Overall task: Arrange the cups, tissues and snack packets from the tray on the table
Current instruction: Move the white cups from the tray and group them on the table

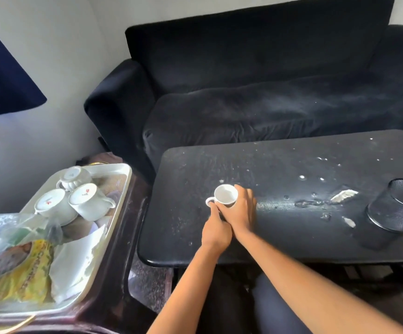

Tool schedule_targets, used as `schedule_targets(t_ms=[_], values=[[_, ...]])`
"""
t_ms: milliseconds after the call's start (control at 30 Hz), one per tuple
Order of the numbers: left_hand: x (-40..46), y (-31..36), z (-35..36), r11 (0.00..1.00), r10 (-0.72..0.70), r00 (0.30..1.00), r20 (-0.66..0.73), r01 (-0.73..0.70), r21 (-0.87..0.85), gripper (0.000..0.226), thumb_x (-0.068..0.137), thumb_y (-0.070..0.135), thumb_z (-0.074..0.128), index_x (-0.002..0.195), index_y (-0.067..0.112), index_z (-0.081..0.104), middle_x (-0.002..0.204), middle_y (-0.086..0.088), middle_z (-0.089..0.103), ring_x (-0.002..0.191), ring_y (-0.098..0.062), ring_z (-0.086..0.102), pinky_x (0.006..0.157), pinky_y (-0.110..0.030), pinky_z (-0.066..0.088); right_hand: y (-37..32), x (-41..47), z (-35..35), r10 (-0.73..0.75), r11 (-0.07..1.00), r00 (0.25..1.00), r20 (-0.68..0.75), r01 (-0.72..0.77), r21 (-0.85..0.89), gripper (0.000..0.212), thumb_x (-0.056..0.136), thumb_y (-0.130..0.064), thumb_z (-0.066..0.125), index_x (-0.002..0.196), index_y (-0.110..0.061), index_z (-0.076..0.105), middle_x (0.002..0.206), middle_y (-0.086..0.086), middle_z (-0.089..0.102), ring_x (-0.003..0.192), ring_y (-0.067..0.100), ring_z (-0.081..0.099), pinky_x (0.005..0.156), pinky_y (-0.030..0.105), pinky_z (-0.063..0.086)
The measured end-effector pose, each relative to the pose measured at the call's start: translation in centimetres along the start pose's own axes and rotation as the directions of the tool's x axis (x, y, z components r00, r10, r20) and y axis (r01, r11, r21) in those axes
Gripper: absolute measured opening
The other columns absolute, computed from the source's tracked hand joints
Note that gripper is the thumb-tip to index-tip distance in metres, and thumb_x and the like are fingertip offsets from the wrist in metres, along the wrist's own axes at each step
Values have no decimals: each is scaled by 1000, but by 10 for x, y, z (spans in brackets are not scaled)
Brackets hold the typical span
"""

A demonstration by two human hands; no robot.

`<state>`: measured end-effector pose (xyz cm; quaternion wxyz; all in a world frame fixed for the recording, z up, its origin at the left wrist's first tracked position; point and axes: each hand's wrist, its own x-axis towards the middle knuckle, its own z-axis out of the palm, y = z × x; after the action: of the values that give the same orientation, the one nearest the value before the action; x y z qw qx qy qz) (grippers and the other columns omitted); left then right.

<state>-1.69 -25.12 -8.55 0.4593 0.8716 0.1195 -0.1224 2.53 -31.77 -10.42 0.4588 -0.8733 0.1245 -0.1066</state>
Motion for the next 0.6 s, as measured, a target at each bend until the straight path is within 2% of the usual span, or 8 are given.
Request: schedule_targets(t_ms=[67, 133, 233, 333, 467, 600], values=[[0, 0, 0, 998, 4, 1000, 7, -4, -60, 71, 93, 9, 39, 154, 22, 5, 130, -4, 57, 113, -23, 56, 87, -27, 39, 1, 0, 1, -1, 1000, 1000, 13, 0, 15, 69, 66, -37, 80, 124, -15, 51, 120, 8, 49, 115, 28, 43, 79, 31, 39], [-1, -1, 1, 991, 11, 1000, 16, -9, -130, 70, 90, 3, 40, 152, 25, 15, 122, 4, 57, 107, -18, 54, 87, -26, 38, 3, -1, 2, -9, 999, 999, 38, 8, 41, 62, 69, -33, 78, 123, -15, 53, 118, 8, 50, 114, 28, 45, 80, 31, 39], [-1, -2, 1, 984, 21, 999, 42, -14, -176, 75, 87, -2, 39, 151, 29, 14, 125, 2, 56, 110, -16, 52, 89, -24, 36, 5, -3, 0, -13, 998, 997, 70, 8, 64, 58, 71, -26, 77, 122, -15, 53, 118, 8, 50, 112, 28, 47, 84, 35, 43], [-2, -3, 0, 986, 25, 999, 45, -17, -166, 75, 87, -2, 39, 151, 27, 13, 128, -2, 55, 104, -14, 49, 88, -25, 36, 5, -5, -3, 6, 998, 995, 97, -13, 68, 62, 72, -24, 77, 126, -12, 51, 120, 9, 49, 115, 28, 48, 88, 38, 45], [-7, -6, -1, 992, 31, 1000, 7, -29, -125, 59, 86, 3, 42, 140, 24, 30, 128, -3, 54, 117, -25, 53, 98, -36, 41, 6, -12, -10, 30, 999, 992, 122, -35, 40, 72, 71, -29, 78, 131, -10, 45, 127, 12, 47, 119, 28, 46, 93, 39, 44], [-18, -7, -4, 997, 52, 996, -72, -55, -50, 43, 91, 13, 49, 133, 20, 42, 134, -4, 52, 124, -23, 49, 102, -36, 41, 5, -22, -22, 23, 999, 991, 134, -17, -41, 63, 78, -16, 68, 133, -11, 39, 134, 11, 42, 126, 29, 40, 97, 38, 40]])
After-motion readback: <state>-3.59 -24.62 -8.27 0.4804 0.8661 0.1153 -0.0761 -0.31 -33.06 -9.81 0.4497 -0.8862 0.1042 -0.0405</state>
